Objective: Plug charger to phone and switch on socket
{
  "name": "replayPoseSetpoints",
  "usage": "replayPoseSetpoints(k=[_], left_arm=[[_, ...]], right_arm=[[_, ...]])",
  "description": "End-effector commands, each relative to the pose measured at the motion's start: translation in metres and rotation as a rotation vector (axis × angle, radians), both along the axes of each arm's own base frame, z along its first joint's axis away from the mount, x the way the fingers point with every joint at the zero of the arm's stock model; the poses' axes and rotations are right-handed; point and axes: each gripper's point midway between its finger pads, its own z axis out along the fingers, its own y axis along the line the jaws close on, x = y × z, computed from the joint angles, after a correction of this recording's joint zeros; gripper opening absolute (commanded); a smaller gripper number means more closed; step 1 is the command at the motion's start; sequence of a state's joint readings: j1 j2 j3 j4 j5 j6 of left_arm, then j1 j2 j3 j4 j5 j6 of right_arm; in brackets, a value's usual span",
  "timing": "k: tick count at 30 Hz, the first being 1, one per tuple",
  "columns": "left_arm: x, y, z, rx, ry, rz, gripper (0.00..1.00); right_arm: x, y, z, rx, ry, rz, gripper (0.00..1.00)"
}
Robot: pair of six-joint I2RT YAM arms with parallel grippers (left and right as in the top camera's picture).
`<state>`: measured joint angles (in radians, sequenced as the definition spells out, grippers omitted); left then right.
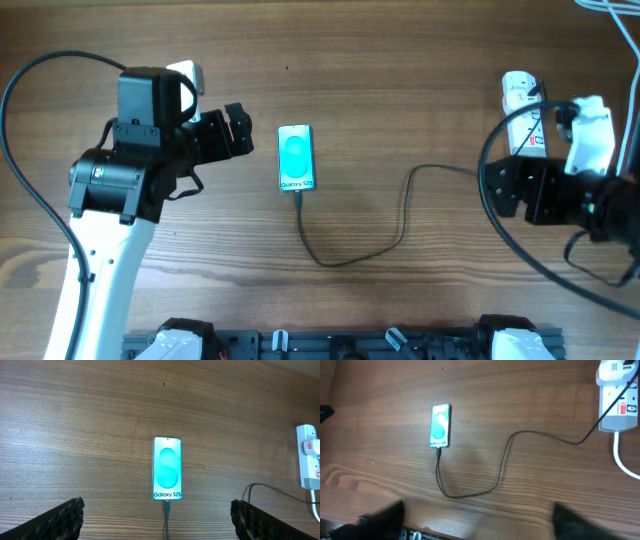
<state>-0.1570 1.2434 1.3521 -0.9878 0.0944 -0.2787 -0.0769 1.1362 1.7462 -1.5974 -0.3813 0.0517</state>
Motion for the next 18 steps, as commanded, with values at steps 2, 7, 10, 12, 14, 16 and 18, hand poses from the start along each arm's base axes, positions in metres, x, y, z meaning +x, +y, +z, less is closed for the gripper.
replayPoseSetpoints(k=[2,7,10,12,14,16,18], left_arm=[[0.001,0.003,0.003,0.007,-0.012,0.010,1.00],[0.001,0.003,0.003,0.007,-0.012,0.010,1.00],[0.001,0.003,0.003,0.007,-0.012,0.010,1.00],[0.001,0.003,0.003,0.007,-0.012,0.010,1.00],[0.001,0.003,0.003,0.007,-0.012,0.010,1.00],[0.001,0.003,0.003,0.007,-0.012,0.010,1.00],[0.001,0.003,0.003,0.007,-0.012,0.010,1.00]], right_arm=[[0.002,0.001,0.001,0.017,0.007,-0.018,1.00],[0.006,-0.007,-0.003,-0.026,0.014,-0.042,1.00],[0.011,-0.008,-0.002,-0.030,-0.004,-0.043,1.00],[0.025,-0.009,0.001,-0.036,-0.060,-0.039,1.00],[0.041,-0.007,0.009,-0.055,-0.198,-0.014,1.00],[0.051,0.000,0.008,-0.083,-0.357,0.006,1.00],[0.054,0.002,0.003,-0.095,-0.462,0.008,1.00]])
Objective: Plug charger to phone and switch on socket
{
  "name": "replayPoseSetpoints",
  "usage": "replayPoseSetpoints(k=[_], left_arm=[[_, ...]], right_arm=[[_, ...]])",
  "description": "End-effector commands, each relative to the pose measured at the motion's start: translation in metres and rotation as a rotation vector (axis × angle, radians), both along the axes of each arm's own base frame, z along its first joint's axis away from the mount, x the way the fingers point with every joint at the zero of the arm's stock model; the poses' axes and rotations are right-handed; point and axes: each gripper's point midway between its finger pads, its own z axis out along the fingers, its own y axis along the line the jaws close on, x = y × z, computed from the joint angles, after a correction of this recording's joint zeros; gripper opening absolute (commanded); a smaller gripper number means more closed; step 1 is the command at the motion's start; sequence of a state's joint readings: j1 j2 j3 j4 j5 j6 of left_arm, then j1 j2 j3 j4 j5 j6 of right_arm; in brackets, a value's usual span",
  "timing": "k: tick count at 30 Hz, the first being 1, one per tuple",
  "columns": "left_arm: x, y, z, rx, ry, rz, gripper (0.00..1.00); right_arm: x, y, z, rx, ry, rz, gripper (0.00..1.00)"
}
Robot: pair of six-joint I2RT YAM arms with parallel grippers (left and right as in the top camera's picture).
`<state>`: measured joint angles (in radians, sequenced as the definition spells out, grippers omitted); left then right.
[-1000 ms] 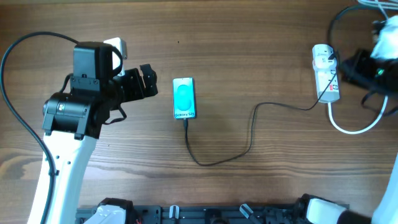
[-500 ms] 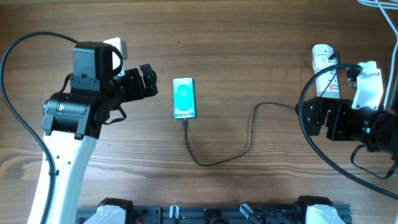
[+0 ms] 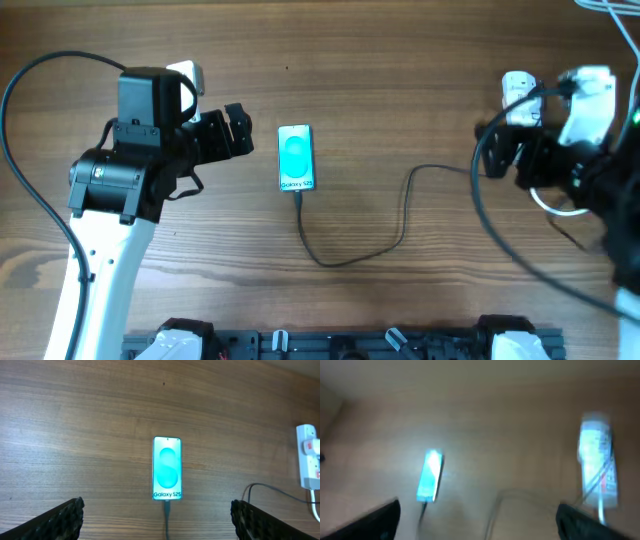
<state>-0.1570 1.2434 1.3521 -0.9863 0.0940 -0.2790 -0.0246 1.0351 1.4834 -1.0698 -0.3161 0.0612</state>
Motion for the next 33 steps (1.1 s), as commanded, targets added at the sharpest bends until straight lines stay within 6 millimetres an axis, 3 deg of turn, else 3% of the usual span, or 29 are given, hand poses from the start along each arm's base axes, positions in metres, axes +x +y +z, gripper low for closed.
replayPoseSetpoints(k=[1,7,12,20,28,33], left_arm=[[0.001,0.003,0.003,0.007,-0.011,0.009,1.00],[0.001,0.003,0.003,0.007,-0.011,0.009,1.00],[0.001,0.003,0.003,0.007,-0.011,0.009,1.00],[0.001,0.003,0.003,0.007,-0.011,0.009,1.00],[0.001,0.003,0.003,0.007,-0.011,0.009,1.00],[0.001,0.003,0.003,0.007,-0.011,0.009,1.00]], right_arm=[[-0.011,0.004,-0.016,-0.037,-0.151,0.006,1.00],[-0.014,-0.005,-0.055,-0.050,-0.463,-0.049,1.00],[-0.027,-0.018,-0.090,-0.064,-0.650,-0.131,1.00],[-0.031,-0.020,-0.125,-0.060,-0.730,-0.146,1.00],[-0.033,-0.020,-0.139,-0.054,-0.795,-0.149,1.00],[-0.030,-0.023,-0.168,-0.067,-0.701,-0.159,1.00]])
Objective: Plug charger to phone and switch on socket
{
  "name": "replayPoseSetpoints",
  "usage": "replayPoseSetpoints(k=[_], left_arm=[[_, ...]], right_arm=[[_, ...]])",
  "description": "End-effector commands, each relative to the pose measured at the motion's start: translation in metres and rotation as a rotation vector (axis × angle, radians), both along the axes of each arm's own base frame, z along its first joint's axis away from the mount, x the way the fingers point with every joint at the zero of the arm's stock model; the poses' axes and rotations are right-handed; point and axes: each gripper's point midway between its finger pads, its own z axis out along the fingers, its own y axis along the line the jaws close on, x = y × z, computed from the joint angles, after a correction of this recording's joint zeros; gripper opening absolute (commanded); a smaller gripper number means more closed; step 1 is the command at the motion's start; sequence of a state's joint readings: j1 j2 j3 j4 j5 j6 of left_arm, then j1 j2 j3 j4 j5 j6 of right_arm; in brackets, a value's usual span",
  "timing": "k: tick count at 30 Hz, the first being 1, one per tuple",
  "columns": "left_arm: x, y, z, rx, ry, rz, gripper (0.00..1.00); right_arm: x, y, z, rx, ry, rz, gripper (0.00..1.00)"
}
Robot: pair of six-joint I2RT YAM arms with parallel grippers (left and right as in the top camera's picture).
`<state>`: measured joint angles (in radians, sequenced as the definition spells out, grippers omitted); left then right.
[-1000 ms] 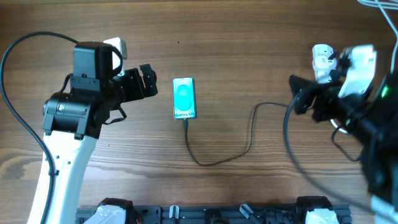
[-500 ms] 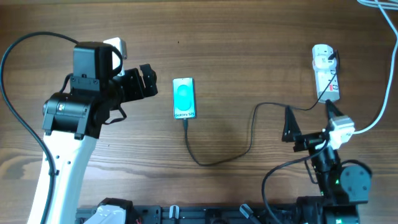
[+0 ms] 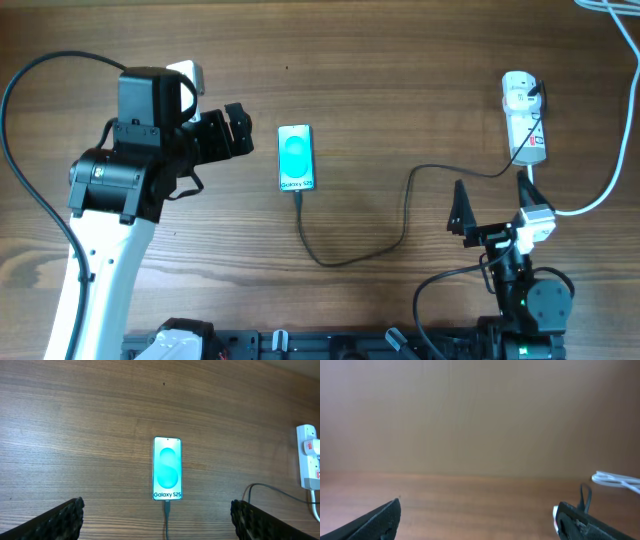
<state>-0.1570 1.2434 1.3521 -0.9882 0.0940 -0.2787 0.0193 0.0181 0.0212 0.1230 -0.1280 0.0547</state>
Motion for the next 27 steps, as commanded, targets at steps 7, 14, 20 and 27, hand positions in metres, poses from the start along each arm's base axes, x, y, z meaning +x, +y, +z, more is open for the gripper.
replayPoseSetpoints(k=[7,14,20,27], left_arm=[[0.001,0.003,0.004,0.006,-0.013,0.010,1.00],[0.001,0.003,0.003,0.006,-0.013,0.010,1.00],[0.001,0.003,0.003,0.006,-0.013,0.010,1.00],[0.001,0.003,0.004,0.006,-0.013,0.010,1.00]], right_arm=[[0.002,-0.003,-0.033,-0.001,0.119,-0.022,1.00],[0.003,-0.003,-0.033,-0.001,0.120,-0.022,1.00],[0.003,-0.003,-0.033,-0.001,0.120,-0.022,1.00],[0.003,-0.003,-0.033,-0.001,0.120,-0.022,1.00]])
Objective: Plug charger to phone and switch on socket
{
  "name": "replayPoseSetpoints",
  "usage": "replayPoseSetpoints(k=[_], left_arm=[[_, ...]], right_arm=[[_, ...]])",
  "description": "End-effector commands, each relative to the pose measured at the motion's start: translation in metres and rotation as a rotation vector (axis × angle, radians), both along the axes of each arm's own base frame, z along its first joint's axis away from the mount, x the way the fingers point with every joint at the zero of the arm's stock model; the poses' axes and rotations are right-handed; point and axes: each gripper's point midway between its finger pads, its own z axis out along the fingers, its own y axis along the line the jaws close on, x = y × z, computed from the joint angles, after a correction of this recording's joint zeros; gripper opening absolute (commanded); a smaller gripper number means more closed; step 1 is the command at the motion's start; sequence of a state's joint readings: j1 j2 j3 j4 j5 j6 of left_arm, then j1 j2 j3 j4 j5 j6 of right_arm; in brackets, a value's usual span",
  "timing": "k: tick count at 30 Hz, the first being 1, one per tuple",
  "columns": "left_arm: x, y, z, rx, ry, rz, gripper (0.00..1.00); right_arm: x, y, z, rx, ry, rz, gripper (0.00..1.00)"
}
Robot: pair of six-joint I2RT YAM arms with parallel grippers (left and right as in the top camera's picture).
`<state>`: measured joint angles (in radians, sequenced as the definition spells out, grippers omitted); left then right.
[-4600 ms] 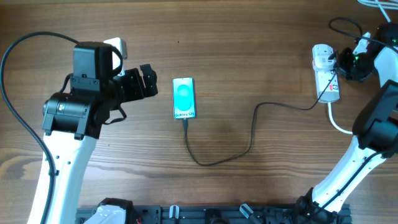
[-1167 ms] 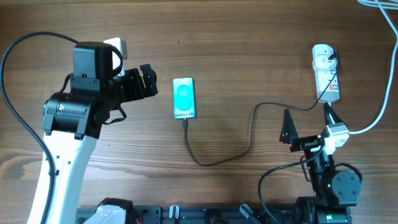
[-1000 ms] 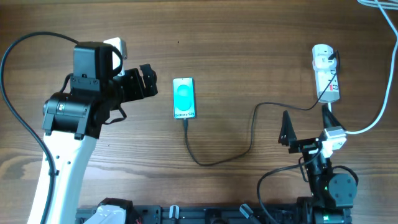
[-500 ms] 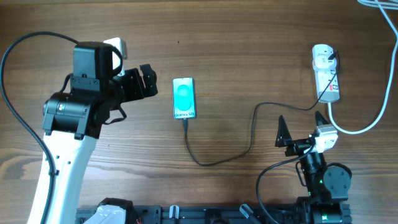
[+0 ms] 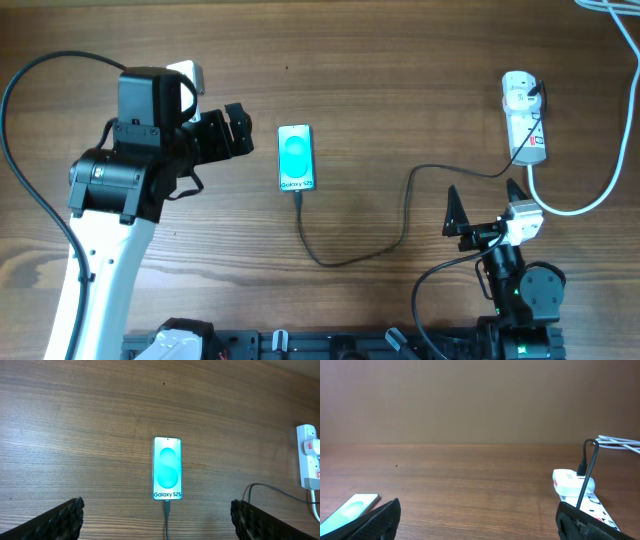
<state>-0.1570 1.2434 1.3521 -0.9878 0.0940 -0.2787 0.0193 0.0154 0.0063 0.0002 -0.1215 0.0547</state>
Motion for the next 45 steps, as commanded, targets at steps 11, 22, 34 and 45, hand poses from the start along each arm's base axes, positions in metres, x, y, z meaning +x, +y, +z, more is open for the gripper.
replayPoseSetpoints(k=[11,22,34,45], left_arm=[[-0.016,0.006,0.035,-0.010,-0.115,0.010,1.00],[-0.113,0.037,0.107,0.010,-0.426,0.063,1.00],[-0.087,0.048,0.041,-0.022,-0.793,0.129,1.00],[-0.079,0.047,-0.041,-0.048,-0.982,0.131,1.00]], right_arm=[[0.000,-0.002,0.003,0.000,-0.015,-0.015,1.00],[0.000,-0.002,0.003,0.000,-0.015,-0.015,1.00],[0.000,-0.002,0.003,0.000,-0.015,-0.016,1.00],[0.000,-0.002,0.003,0.000,-0.015,-0.015,1.00]])
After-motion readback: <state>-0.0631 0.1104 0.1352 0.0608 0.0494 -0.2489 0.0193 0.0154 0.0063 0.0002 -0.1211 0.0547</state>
